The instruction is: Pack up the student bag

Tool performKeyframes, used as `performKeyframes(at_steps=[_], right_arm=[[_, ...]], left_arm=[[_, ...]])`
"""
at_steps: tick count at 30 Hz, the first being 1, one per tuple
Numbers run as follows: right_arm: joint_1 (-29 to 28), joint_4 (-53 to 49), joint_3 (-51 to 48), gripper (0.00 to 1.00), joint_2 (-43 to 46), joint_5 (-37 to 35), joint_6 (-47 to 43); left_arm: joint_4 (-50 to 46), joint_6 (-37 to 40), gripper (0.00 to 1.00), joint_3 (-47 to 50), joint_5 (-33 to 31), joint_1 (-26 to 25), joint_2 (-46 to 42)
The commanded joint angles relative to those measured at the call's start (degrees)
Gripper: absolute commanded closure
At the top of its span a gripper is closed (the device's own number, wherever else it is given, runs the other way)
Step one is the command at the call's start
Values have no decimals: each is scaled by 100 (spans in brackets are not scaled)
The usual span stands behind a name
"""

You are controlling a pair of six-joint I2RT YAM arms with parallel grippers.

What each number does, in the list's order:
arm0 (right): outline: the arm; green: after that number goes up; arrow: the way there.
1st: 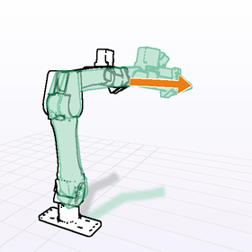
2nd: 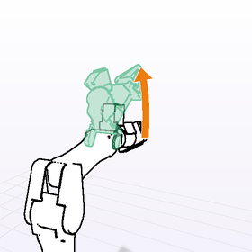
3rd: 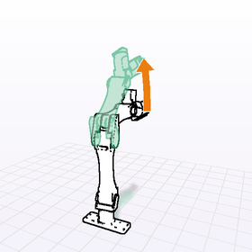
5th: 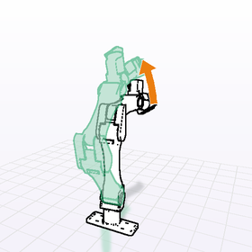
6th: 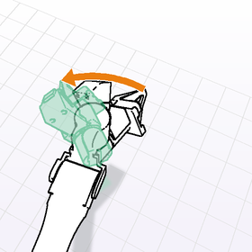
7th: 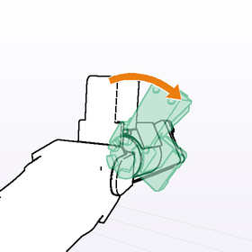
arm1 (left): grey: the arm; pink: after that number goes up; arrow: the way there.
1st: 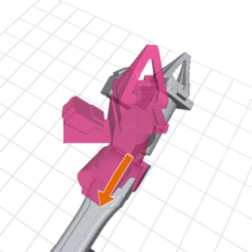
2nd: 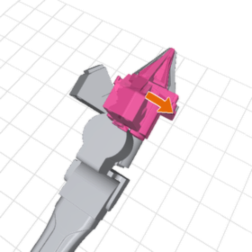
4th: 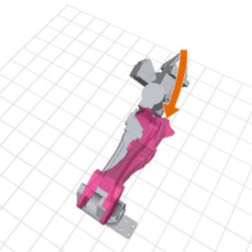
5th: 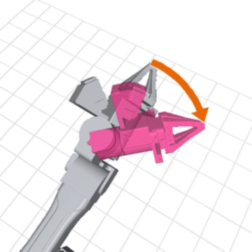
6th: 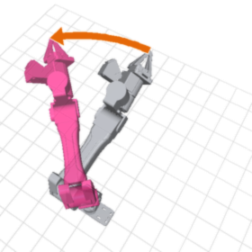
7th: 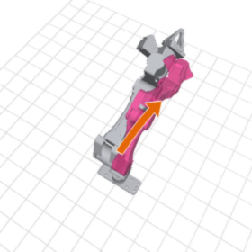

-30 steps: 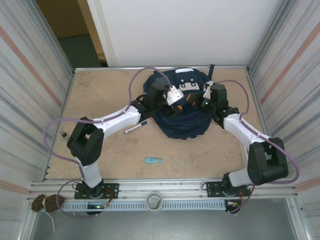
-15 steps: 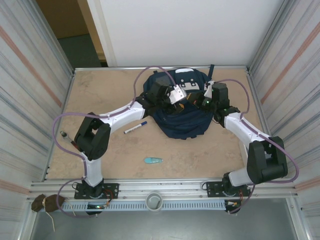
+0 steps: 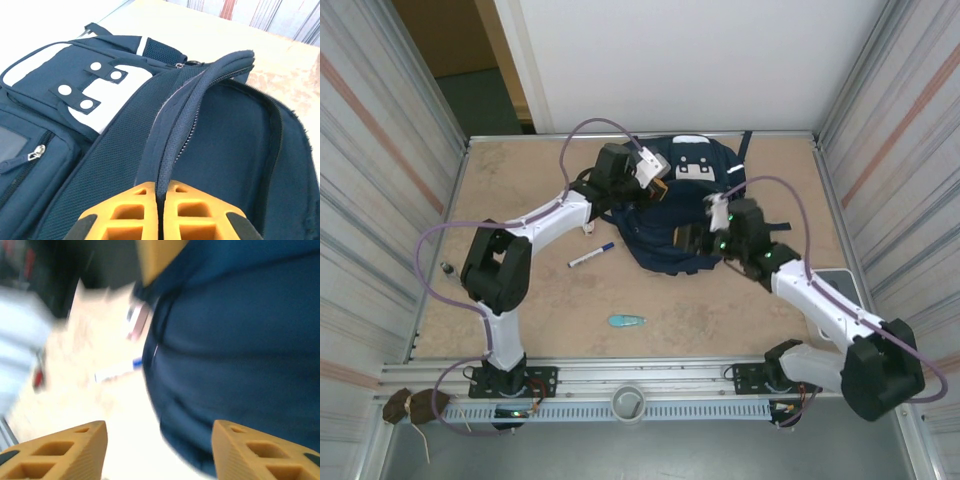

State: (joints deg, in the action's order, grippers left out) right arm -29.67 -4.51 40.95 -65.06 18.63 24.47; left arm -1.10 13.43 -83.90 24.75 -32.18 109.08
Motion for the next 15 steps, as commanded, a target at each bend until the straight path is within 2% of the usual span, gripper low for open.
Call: performKeyframes(at_steps=[1, 3, 8, 15], right_arm=[[-1014, -331, -247, 30, 44, -662, -1668], [-1612, -209, -220, 24, -256, -799, -2100], [-2788, -2, 216, 20, -1679, -1287, -3004], [-3349, -87, 850, 20, -2956, -1270, -3620]], left_arm=[[114, -391, 100, -281, 442, 87, -127], [15, -449, 100, -429, 468, 92, -59], [-74, -565, 100, -620, 496, 90, 21], [-214, -483, 100, -622, 312, 94, -25]])
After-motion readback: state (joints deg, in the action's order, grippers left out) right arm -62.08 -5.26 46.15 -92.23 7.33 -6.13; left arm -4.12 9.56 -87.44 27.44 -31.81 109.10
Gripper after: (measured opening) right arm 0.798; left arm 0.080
